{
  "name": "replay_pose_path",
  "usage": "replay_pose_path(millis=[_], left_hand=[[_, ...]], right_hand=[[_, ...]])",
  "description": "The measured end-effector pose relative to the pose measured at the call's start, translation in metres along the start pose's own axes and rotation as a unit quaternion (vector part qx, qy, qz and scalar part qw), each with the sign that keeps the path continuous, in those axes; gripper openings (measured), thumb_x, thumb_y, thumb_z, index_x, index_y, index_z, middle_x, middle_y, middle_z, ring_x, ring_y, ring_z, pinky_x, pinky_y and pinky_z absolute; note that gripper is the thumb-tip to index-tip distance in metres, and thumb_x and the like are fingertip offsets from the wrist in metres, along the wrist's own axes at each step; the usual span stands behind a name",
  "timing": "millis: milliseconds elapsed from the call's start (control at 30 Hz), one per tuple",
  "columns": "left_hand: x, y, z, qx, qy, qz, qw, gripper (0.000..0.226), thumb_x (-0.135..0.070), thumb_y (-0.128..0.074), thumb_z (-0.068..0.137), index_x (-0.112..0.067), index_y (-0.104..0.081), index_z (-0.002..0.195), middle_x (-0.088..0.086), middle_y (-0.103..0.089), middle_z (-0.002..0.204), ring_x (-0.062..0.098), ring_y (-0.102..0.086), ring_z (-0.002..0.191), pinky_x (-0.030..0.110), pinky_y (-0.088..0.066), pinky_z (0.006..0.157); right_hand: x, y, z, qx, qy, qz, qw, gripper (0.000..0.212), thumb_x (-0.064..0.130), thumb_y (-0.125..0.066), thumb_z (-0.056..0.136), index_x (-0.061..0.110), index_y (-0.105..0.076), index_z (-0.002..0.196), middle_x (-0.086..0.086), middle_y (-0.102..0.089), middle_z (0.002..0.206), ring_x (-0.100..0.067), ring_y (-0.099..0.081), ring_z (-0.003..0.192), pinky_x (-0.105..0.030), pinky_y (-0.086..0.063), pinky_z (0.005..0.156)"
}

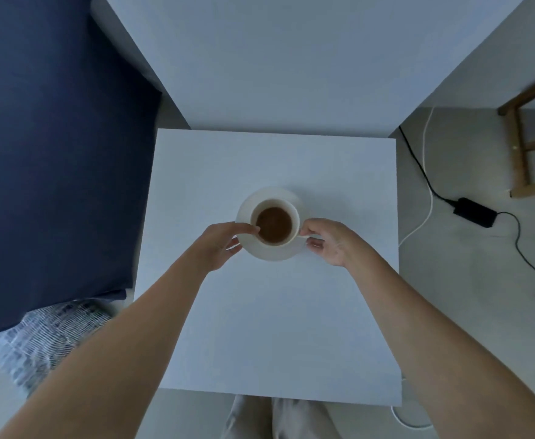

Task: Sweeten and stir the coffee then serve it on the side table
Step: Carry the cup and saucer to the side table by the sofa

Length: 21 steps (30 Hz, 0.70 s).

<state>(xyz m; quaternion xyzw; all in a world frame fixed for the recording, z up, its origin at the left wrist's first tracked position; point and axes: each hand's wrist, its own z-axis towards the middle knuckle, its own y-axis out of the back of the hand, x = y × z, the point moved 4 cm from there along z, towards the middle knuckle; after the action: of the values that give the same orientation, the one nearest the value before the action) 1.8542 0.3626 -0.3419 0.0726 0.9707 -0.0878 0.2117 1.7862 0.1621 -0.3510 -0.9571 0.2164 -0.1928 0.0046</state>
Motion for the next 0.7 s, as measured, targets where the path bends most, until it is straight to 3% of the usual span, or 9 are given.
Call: replay_pose_path(millis=[167, 367, 533, 700], left_hand=[[0.002, 0.003, 0.008, 0.021, -0.007, 0.009, 1.000, 0.066, -0.013, -0.084, 0.037, -0.009, -0.067, 0.100, 0.007, -0.067, 0.112, 0.024, -0.058, 0.114, 0.034, -0.043, 0.106], [0.002, 0.008, 0.013, 0.013, -0.008, 0.024, 1.000, 0.080, -0.015, -0.086, 0.039, -0.002, -0.065, 0.115, 0.014, -0.064, 0.126, 0.025, -0.056, 0.121, 0.035, -0.040, 0.109], [0.003, 0.010, 0.017, 0.010, -0.009, 0.019, 1.000, 0.084, -0.016, -0.086, 0.037, -0.001, -0.063, 0.117, 0.013, -0.066, 0.121, 0.026, -0.056, 0.121, 0.034, -0.040, 0.109], [0.003, 0.011, 0.018, 0.001, -0.001, 0.044, 0.999, 0.095, -0.022, -0.087, 0.032, -0.007, -0.058, 0.121, 0.008, -0.057, 0.130, 0.025, -0.048, 0.125, 0.033, -0.038, 0.103]], right_hand=[[-0.005, -0.005, 0.015, 0.019, 0.006, -0.011, 1.000, 0.025, -0.002, -0.058, 0.074, 0.020, -0.046, 0.067, -0.003, -0.040, 0.076, -0.015, -0.036, 0.069, -0.032, -0.030, 0.112], [-0.007, -0.009, 0.018, 0.010, -0.002, -0.014, 1.000, 0.021, -0.003, -0.057, 0.075, 0.016, -0.051, 0.066, -0.004, -0.043, 0.076, -0.016, -0.040, 0.073, -0.022, -0.039, 0.091], [-0.004, -0.010, 0.019, 0.005, 0.005, -0.004, 1.000, 0.021, -0.004, -0.057, 0.073, 0.015, -0.052, 0.067, -0.005, -0.044, 0.074, -0.016, -0.041, 0.072, -0.018, -0.043, 0.074], [-0.004, -0.009, 0.017, -0.014, 0.011, -0.002, 1.000, 0.022, -0.006, -0.057, 0.076, 0.012, -0.052, 0.065, -0.003, -0.041, 0.066, -0.013, -0.038, 0.064, -0.017, -0.046, 0.075]])
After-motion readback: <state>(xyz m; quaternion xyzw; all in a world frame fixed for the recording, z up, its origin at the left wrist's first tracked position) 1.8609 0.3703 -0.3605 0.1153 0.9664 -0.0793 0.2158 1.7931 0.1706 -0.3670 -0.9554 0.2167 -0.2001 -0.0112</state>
